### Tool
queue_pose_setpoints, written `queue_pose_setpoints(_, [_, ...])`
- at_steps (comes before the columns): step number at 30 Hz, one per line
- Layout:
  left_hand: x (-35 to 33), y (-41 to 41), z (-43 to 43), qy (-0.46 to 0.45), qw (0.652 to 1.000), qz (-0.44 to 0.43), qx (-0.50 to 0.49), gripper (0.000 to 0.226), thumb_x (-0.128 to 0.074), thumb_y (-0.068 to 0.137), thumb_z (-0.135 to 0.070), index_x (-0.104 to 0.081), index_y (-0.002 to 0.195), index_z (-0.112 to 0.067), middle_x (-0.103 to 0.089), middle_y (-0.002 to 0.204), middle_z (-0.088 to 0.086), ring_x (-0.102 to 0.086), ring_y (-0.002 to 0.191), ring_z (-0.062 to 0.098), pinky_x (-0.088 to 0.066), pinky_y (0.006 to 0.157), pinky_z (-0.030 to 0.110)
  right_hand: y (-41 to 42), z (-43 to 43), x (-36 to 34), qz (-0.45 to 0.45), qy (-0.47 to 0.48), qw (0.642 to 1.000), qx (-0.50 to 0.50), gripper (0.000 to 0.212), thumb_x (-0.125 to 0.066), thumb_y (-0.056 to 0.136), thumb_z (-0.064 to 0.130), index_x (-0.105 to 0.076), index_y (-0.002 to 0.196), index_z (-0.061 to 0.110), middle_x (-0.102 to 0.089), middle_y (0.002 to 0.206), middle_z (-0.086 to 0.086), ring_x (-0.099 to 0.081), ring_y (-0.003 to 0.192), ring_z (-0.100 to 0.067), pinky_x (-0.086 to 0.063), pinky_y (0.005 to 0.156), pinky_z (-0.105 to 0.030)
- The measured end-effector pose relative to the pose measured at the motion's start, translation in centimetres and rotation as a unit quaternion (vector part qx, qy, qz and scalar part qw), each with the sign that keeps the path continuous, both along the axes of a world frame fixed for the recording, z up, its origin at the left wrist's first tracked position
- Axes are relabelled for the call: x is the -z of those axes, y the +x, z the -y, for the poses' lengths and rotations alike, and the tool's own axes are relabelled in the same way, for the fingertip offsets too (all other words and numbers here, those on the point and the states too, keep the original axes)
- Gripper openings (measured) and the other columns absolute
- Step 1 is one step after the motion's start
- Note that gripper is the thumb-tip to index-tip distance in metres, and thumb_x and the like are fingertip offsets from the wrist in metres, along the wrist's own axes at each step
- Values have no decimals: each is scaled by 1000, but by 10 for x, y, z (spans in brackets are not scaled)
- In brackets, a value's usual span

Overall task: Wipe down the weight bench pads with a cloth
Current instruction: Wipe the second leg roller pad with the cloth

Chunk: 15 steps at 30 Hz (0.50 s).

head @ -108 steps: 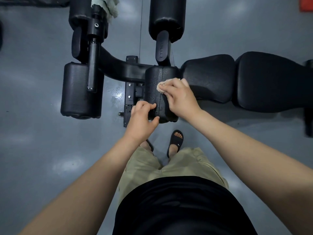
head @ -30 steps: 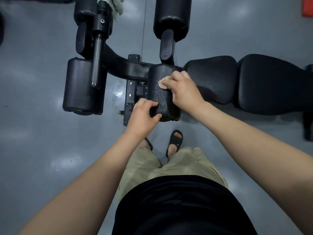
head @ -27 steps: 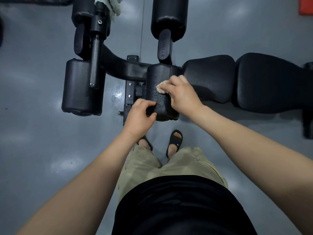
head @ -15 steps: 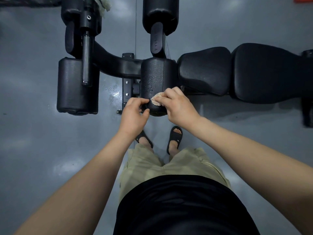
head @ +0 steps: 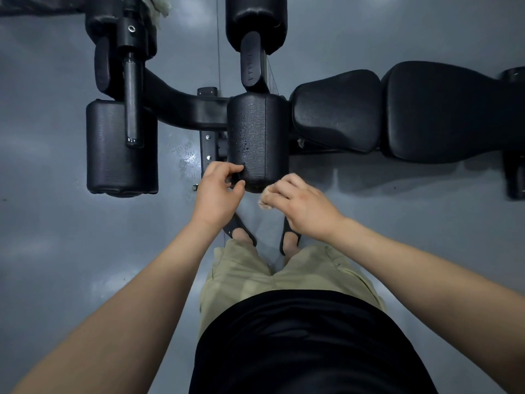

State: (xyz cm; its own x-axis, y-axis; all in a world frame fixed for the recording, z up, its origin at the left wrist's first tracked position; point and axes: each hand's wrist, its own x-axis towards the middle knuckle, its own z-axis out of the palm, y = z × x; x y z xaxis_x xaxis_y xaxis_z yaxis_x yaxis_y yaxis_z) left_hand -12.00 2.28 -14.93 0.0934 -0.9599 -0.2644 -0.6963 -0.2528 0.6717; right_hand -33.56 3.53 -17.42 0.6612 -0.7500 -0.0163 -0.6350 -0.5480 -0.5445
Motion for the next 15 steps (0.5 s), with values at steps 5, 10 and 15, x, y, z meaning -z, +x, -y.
queue_pose_setpoints(5, [-1, -3, -2, -15, 1000, 10, 8, 27, -71, 87, -3, -70, 113, -10, -53, 109, -6, -63, 94, 21, -54, 89, 28, -15, 28, -6, 121, 71, 978, 157, 36, -41, 89, 2, -64, 117, 7, -51, 115, -9, -57, 99, -24, -54, 83, -40])
queue_pose_setpoints(10, [-1, -6, -2, -7, 1000, 20, 6, 28, -70, 87, -3, -70, 114, -12, -50, 107, -6, -56, 88, 16, -46, 85, 15, 2, 93, -33, 133, 145, 943, 268, 21, -45, 101, 11, -63, 107, 20, -62, 94, 11, -55, 83, -1, -44, 78, -22])
queue_pose_setpoints(15, [-3, -7, 2, 9, 1000, 23, 14, 26, -70, 89, -8, -70, 114, -13, -49, 108, -9, -56, 93, 15, -45, 90, 22, 24, 128, -28, 98, 133, 946, 279, 21, -45, 101, 14, -61, 109, 25, -57, 109, 4, -56, 101, -7, -47, 95, -25])
